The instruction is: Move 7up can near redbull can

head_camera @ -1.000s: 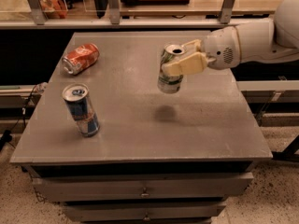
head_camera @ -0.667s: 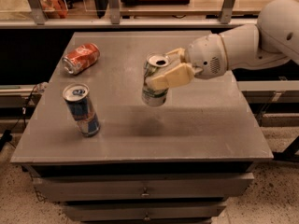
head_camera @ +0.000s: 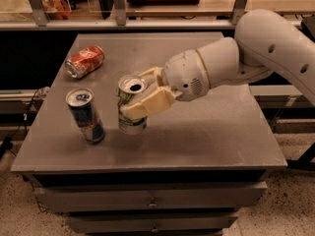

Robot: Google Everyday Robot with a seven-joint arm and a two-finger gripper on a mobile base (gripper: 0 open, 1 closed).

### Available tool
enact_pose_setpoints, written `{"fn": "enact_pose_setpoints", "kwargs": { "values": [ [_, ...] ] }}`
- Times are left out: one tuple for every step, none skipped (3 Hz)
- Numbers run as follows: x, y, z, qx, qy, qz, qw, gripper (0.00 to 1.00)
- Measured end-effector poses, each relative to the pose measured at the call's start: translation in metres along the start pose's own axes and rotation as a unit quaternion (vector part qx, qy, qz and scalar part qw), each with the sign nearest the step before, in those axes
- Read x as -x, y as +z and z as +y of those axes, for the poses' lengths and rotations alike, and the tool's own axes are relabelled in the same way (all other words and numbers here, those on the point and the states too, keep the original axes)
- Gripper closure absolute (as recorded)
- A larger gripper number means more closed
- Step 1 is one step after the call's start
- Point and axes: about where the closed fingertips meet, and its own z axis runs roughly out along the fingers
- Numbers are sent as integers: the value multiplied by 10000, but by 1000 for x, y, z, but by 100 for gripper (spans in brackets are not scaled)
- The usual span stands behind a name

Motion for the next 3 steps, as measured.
{"fn": "enact_pose_setpoints", "kwargs": {
  "values": [
    [2,21,7,-9,-182,83,9998,100],
    [-1,34,4,-98,-244,140,9996,100],
    [-6,45,-3,-171,-190,180,9995,84]
  ]
}}
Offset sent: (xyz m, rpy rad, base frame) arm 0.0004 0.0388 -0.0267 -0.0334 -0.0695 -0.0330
